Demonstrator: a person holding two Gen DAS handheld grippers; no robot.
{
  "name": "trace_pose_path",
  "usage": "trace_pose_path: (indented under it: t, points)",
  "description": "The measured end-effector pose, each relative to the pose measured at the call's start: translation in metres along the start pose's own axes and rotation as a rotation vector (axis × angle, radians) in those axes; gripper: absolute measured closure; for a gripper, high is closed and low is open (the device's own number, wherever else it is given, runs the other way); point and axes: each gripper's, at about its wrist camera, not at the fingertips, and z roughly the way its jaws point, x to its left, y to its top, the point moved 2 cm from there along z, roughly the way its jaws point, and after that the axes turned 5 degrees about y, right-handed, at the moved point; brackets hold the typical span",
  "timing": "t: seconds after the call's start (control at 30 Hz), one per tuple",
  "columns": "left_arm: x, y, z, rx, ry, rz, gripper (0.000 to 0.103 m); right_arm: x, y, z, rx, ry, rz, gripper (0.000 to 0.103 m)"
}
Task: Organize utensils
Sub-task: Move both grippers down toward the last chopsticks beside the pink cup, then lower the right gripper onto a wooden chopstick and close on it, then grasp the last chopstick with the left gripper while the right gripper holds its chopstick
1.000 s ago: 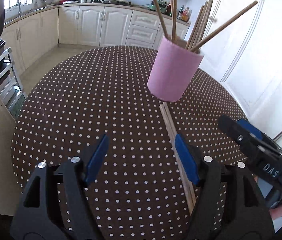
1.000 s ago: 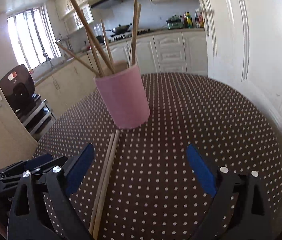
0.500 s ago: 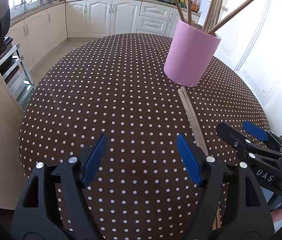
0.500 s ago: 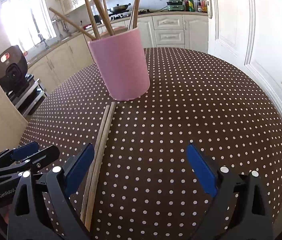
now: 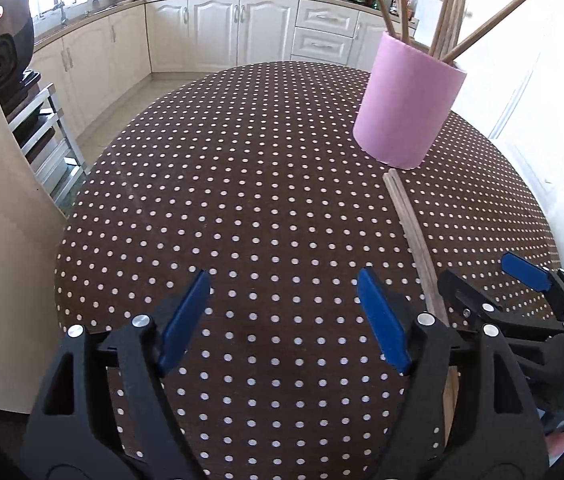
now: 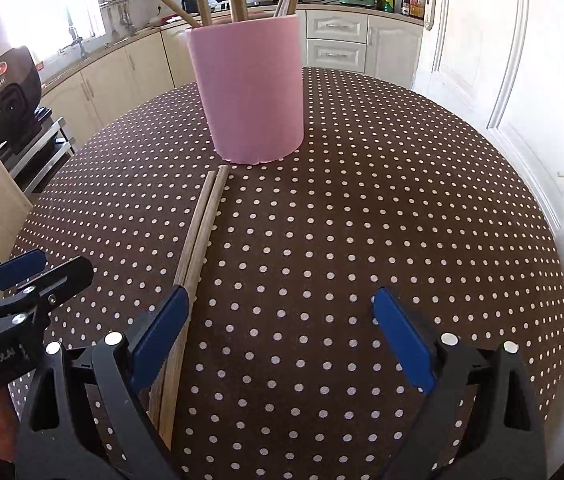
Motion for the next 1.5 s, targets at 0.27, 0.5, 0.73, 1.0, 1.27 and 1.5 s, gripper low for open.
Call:
trace_pose_path:
  t: [0.27, 0.5, 0.73, 1.0, 1.27, 1.5]
  points:
    - [0.012, 0.000, 0.006, 0.007, 0.007, -0.034, 0.027, 0.011, 0.002, 0.004, 0.014, -0.023, -0.018, 0.013]
    - [0.022, 0.001, 0.010, 0.015, 0.019, -0.057, 0.027, 0.027, 0.005, 0.013, 0.030, -0.047, -0.095, 0.034]
    - [0.008, 0.000, 0.008, 0.023, 0.011, -0.033, 0.027, 0.031, 0.000, 0.007, 0.000, 0.022, -0.132, 0.082]
    - [-0.030, -0.001, 0.009, 0.046, -0.033, 0.031, 0.027, -0.007, -0.003, -0.005, -0.022, 0.090, 0.007, 0.098]
    - [-0.071, 0.007, 0.019, 0.074, -0.040, 0.088, 0.032, -0.028, -0.011, -0.018, -0.035, 0.052, 0.104, 0.097]
    - [-0.091, 0.025, 0.030, 0.067, 0.034, 0.102, 0.084, -0.031, 0.004, -0.009, -0.023, -0.003, 0.044, 0.055]
